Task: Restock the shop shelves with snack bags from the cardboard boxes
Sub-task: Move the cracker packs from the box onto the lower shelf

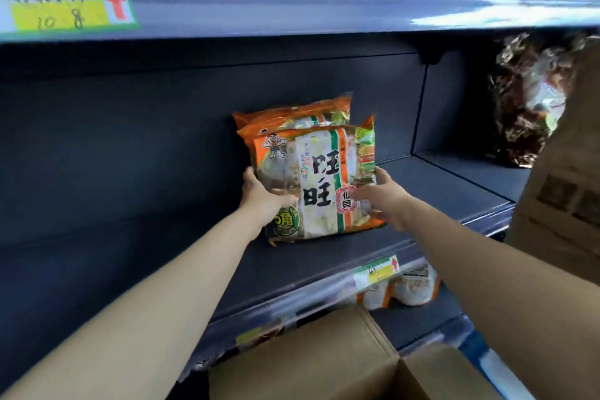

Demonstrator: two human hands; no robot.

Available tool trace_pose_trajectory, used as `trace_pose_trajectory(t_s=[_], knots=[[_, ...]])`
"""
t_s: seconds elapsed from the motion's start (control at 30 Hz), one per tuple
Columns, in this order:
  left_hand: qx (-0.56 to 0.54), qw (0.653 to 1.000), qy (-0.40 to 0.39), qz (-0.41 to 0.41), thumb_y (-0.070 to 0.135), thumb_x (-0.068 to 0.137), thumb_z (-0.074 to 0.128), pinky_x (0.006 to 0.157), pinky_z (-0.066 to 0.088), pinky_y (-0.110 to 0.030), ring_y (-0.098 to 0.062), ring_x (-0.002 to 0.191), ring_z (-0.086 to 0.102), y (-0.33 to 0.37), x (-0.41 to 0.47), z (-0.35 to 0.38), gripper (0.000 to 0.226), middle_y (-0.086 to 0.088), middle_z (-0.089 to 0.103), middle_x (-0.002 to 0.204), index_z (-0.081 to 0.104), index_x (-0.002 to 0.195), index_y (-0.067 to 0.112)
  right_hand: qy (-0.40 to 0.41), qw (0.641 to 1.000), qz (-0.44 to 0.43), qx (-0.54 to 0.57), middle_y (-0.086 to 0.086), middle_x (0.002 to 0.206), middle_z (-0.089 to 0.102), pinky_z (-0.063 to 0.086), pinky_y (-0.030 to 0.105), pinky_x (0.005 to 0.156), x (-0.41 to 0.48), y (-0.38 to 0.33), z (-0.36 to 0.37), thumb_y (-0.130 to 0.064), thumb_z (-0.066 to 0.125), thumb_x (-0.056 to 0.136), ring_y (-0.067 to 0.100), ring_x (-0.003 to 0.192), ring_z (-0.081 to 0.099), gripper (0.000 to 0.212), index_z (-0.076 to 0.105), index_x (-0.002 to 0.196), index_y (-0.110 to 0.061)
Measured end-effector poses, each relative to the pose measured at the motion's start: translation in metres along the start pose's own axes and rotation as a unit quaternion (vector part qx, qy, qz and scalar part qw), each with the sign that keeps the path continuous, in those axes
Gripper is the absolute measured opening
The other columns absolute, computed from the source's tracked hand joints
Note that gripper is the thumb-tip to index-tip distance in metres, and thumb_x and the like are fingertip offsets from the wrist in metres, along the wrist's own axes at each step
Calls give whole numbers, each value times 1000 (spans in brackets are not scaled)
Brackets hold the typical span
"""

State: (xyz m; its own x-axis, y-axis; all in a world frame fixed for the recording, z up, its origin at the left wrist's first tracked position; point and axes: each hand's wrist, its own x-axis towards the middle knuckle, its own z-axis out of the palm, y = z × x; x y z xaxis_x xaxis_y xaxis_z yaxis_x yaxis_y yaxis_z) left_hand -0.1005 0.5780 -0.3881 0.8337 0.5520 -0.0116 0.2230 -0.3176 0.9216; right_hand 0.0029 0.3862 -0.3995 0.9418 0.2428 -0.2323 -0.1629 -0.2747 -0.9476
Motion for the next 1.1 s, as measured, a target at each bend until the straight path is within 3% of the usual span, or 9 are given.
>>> trace_pose_trajectory(t_s=[0.13, 0.3, 0.43, 0.53, 0.67, 0.77, 0.93, 1.03, 1.1], knots=[[55, 997, 14, -48, 21, 75, 79, 99, 48, -47, -28, 124, 43, -9, 11, 13, 82, -8, 28, 140, 30, 140, 10, -20, 999, -5, 37, 10, 110, 60, 54, 36, 73, 11, 4, 8, -12, 70, 80, 19, 69, 50, 84, 24, 143, -43], [45, 997, 56, -33, 19, 77, 77, 90, 54, -46, -29, 114, 51, -10, 19, 22, 62, -8, 34, 134, 39, 126, 9, -22, 999, -34, 12, 6, 112, 61, 49, 34, 84, 25, 2, 14, -15, 59, 86, 21, 92, 55, 82, 12, 150, -37], [38, 997, 66, -32, 15, 80, 72, 89, 54, -45, -29, 112, 53, -10, 14, 26, 57, -9, 36, 134, 37, 125, 8, -14, 998, -50, -22, 3, 122, 49, 46, 33, 84, 20, 9, 12, -10, 56, 89, 25, 107, 54, 71, 20, 148, -24], [41, 995, 87, -17, 14, 82, 70, 88, 51, -35, -24, 105, 52, -6, 3, 23, 60, -10, 35, 135, 33, 130, 8, 43, 996, -63, -43, 9, 130, 51, 46, 35, 87, 10, 11, 9, -12, 60, 89, 24, 103, 54, 67, 28, 148, -12], [74, 993, 87, 28, 16, 86, 65, 76, 41, -29, -23, 108, 52, 4, -27, 21, 48, -8, 43, 131, 40, 126, 9, 52, 994, -84, -48, 4, 79, 59, 55, 34, 75, -21, 15, 4, -5, 57, 89, 18, 68, 59, 20, 61, 108, -4], [94, 994, 12, 57, 15, 83, 64, 84, 49, -31, -24, 107, 57, 4, -57, 27, 25, -5, 54, 118, 48, 102, 16, -23, 998, -61, -23, 7, 73, 61, 55, 23, 53, -58, 24, 1, -5, 58, 91, 16, 60, 59, 6, 60, 87, -9], [150, 967, -192, 71, 10, 81, 68, 82, 56, -38, -25, 84, 63, -20, -117, 44, 19, -6, 60, 78, 55, 71, 18, -144, 982, 32, -117, 10, 76, 63, 54, 24, 63, -104, 75, 8, -6, 56, 91, 18, 67, 62, 14, 59, 78, -9], [240, 919, -314, 15, 11, 85, 67, 70, 57, -38, -25, 69, 60, -54, -146, 51, 7, -13, 61, 79, 61, 87, 8, -175, 955, 110, -212, 11, 81, 63, 51, 25, 67, -122, 123, 20, -6, 54, 91, 18, 68, 60, 12, 60, 81, -8], [315, 877, -358, -55, 16, 87, 66, 59, 53, -32, -18, 62, 57, -84, -155, 49, 23, -11, 60, 84, 60, 105, 4, -191, 932, 159, -262, 13, 91, 63, 51, 27, 67, -133, 155, 30, -6, 53, 92, 21, 71, 60, 9, 61, 89, -6]])
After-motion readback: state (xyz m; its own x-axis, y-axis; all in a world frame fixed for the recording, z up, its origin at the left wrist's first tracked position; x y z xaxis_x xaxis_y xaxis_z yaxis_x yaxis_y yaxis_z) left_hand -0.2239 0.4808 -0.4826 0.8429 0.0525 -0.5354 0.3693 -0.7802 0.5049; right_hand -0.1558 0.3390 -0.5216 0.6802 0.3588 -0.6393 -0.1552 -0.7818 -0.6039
